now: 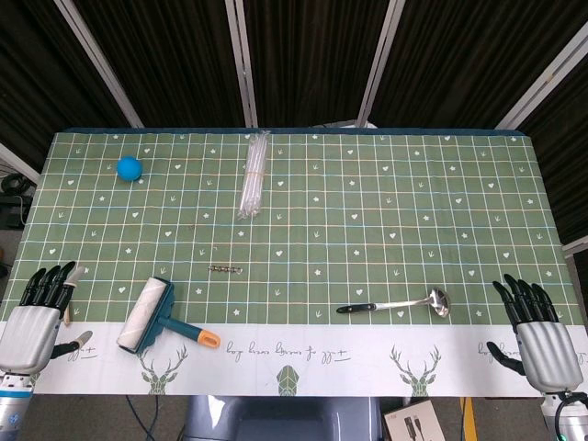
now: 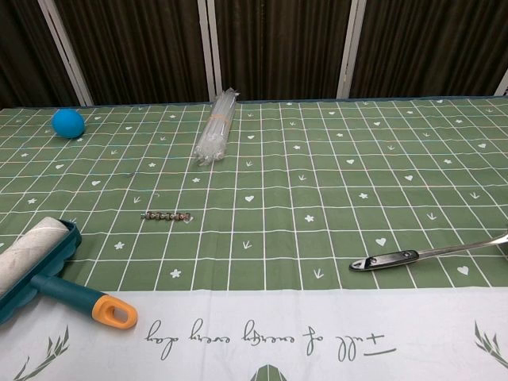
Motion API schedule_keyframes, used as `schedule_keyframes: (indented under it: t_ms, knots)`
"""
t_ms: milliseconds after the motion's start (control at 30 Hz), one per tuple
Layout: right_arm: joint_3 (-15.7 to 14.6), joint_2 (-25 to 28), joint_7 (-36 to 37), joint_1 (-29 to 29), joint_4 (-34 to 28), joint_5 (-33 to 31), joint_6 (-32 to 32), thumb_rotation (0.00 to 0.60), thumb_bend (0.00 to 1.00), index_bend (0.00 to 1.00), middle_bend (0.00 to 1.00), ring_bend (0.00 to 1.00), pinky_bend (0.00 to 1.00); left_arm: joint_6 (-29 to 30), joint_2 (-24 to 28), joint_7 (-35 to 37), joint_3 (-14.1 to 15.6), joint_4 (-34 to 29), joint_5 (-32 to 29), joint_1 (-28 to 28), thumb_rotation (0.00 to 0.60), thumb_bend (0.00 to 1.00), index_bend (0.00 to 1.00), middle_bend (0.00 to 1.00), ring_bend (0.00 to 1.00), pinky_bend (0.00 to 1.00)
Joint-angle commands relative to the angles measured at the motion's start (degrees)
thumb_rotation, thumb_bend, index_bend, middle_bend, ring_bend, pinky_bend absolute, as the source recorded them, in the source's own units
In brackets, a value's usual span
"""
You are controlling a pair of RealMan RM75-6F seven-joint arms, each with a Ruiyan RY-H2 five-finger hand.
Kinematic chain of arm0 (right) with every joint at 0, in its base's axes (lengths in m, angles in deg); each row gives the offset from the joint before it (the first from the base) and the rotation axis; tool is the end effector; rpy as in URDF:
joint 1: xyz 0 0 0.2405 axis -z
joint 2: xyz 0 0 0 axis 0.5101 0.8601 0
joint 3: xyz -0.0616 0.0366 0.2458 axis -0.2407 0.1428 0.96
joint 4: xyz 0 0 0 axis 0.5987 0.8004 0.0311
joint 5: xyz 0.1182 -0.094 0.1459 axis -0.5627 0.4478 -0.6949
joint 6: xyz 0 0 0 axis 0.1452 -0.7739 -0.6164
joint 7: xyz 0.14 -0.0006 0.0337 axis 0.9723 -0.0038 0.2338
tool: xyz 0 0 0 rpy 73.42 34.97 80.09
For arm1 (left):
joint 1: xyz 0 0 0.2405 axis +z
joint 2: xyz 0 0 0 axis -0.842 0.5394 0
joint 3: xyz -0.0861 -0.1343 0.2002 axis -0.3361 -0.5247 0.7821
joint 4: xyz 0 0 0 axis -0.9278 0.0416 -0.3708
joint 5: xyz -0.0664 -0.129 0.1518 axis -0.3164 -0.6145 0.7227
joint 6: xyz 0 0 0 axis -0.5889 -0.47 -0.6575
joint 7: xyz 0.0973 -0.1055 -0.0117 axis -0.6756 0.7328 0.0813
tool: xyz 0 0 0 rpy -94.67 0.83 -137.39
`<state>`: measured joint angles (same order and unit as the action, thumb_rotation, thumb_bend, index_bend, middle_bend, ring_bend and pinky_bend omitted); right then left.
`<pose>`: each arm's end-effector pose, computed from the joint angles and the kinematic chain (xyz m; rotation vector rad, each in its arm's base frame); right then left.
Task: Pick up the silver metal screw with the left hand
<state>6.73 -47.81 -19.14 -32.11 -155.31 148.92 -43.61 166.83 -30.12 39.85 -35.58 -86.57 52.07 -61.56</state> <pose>-0.3034 -0.1527 0.1532 1.4610 -0.8352 0.8793 -0.2932 0.1621 0.1240 -1.5089 -0.8240 -0.8739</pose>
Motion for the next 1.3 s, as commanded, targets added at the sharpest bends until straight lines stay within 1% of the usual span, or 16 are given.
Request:
schedule_keyframes:
  t_ms: [33,267,433,567,633,733,833,933,967,1033,1100,1233,1300]
  knots:
    - [-0.04,0.04,0.05,0.02,-0.03,0.04,-0.02,0.6,0.09,0.03,0.0,0.0,0.05,-0.03,0.08,0.04,0.0,-0.1,-0.09,0.04,0.6,0.02,0.0,0.0,0.0,0.0]
    - [-0.1,0.07,0.13,0.11,-0.29,0.02,-0.03,0.6,0.09,0.03,0.0,0.0,0.05,-1.48,0.61,-0.48,0.35,-1.44,-0.69,-0.21,0.6,0.02,0.0,0.0,0.0,0.0]
    - [-0.17,0.0,-0.31,-0.1,-0.4,-0.22,0.68,0.6,0.09,0.03,0.0,0.0,0.05,-2.93,0.91,-0.86,-0.38,-2.82,-1.85,-1.08,0.6,0.02,0.01,0.0,0.0,0.0]
    - [-0.44,0.32,-0.76,-0.16,-0.71,-0.45,1.34,0.6,0.09,0.03,0.0,0.0,0.05,-6.6,1.77,-3.4,-2.7,-6.61,-5.08,-3.67,0.6,0.08,0.06,0.0,0.0,0.0]
    - [-0.4,0.43,-0.6,-0.18,-0.86,-0.69,1.51,0.6,0.09,0.03,0.0,0.0,0.05,-8.95,2.03,-5.34,-4.47,-8.39,-7.33,-5.62,0.6,0.11,0.09,0.0,0.0,0.0]
    - [-0.38,0.52,-0.46,-0.23,-1.03,-0.81,1.66,0.6,0.09,0.03,0.0,0.0,0.06,-11.94,1.08,-8.56,-7.11,-9.47,-10.79,-8.55,0.6,0.15,0.18,0.0,0.0,0.0]
    - [-0.4,0.54,-0.2,-0.3,-1.27,-0.68,1.7,0.6,0.09,0.03,0.0,0.0,0.05,-15.87,-2.08,-12.81,-10.43,-8.8,-15.54,-12.85,0.6,0.18,0.31,0.0,0.0,0.0]
    - [-0.43,0.48,-0.27,-0.35,-1.17,-0.62,1.78,0.6,0.09,0.03,0.0,0.0,0.05,-19.12,-5.92,-17.35,-12.79,-7.56,-21.35,-16.6,0.6,0.2,0.39,0.0,0.0,0.0]
    - [-0.42,0.47,-0.23,-0.35,-1.17,-0.71,1.83,0.6,0.09,0.03,0.0,0.0,0.05,-20.01,-7.44,-19.1,-13.52,-7.08,-23.4,-17.98,0.6,0.21,0.4,0.0,0.0,0.0]
    - [-0.39,0.49,-0.18,-0.34,-1.15,-0.8,1.84,0.6,0.09,0.03,0.0,0.0,0.05,-20.51,-9.12,-21.04,-14.09,-6.38,-25.28,-19.37,0.6,0.22,0.44,0.0,0.0,0.0]
    - [-0.3,0.5,-0.04,-0.29,-1.11,-0.97,1.76,0.6,0.09,0.03,0.0,0.0,0.05,-21.46,-12.33,-24.11,-14.78,-4.22,-27.63,-21.85,0.6,0.23,0.46,0.0,0.0,0.0]
    - [-0.33,0.52,0.18,-0.3,-1.11,-0.92,1.76,0.6,0.09,0.03,0.0,0.0,0.05,-22.05,-17.3,-28.4,-15.5,-0.74,-31.66,-25.23,0.6,0.24,0.47,0.0,0.0,0.0]
    - [-0.35,0.54,0.26,-0.29,-1.14,-0.87,1.74,0.6,0.09,0.03,0.0,0.0,0.05,-22.28,-18.78,-29.93,-15.5,0.39,-33.01,-26.32,0.6,0.24,0.47,0.0,0.0,0.0]
